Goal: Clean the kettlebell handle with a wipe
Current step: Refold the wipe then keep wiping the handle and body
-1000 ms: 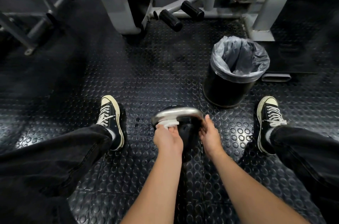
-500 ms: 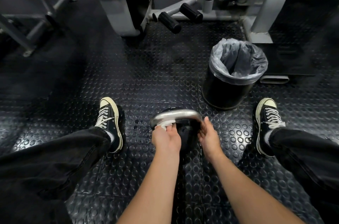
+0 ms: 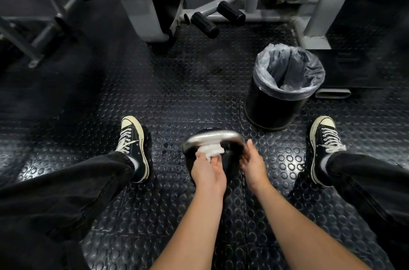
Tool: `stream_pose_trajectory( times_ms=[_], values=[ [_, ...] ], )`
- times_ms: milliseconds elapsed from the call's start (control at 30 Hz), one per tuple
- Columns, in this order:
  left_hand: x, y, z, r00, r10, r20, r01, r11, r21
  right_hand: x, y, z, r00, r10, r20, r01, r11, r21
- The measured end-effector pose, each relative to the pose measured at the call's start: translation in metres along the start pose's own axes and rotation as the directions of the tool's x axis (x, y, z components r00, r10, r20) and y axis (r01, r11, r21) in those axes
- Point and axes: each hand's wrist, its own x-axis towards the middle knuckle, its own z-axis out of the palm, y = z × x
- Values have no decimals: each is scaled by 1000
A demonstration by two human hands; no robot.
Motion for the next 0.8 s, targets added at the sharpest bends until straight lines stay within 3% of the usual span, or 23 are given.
stream_pose_trajectory(
  times_ms=[233, 333, 400, 500, 600, 667, 733, 800],
  values=[
    [-3, 18, 12, 999, 20, 29, -20, 1000, 20, -1, -1, 1, 1000, 2, -5, -2, 1000, -10],
    [-16, 23, 9, 991, 124, -47, -114, 978, 176, 0, -1, 1, 1000, -12, -19, 11, 1000, -18],
    [-24, 24, 10, 959, 272, -78, -219, 889, 402, -1, -2, 1, 1000, 1, -18, -1, 1000, -22],
    [-48, 25, 11, 855, 519, 24, -374, 583, 721, -2, -2, 1, 1000, -1, -9, 1, 1000, -10],
    [-59, 35, 7, 663, 663, 349, -575, 152, 804, -2, -1, -1, 1000, -2, -5, 2, 1000, 2],
    [-48, 50, 11, 622, 570, 538, -565, -149, 811, -4, -2, 0, 1000, 10, -6, -10, 1000, 16],
    [-30, 63, 16, 661, 386, 644, -454, -477, 752, -3, -2, -1, 1000, 19, -19, -18, 1000, 23],
    [-17, 70, 20, 674, 244, 697, -405, -667, 625, -4, -2, 0, 1000, 16, -17, -16, 999, 31]
  ],
)
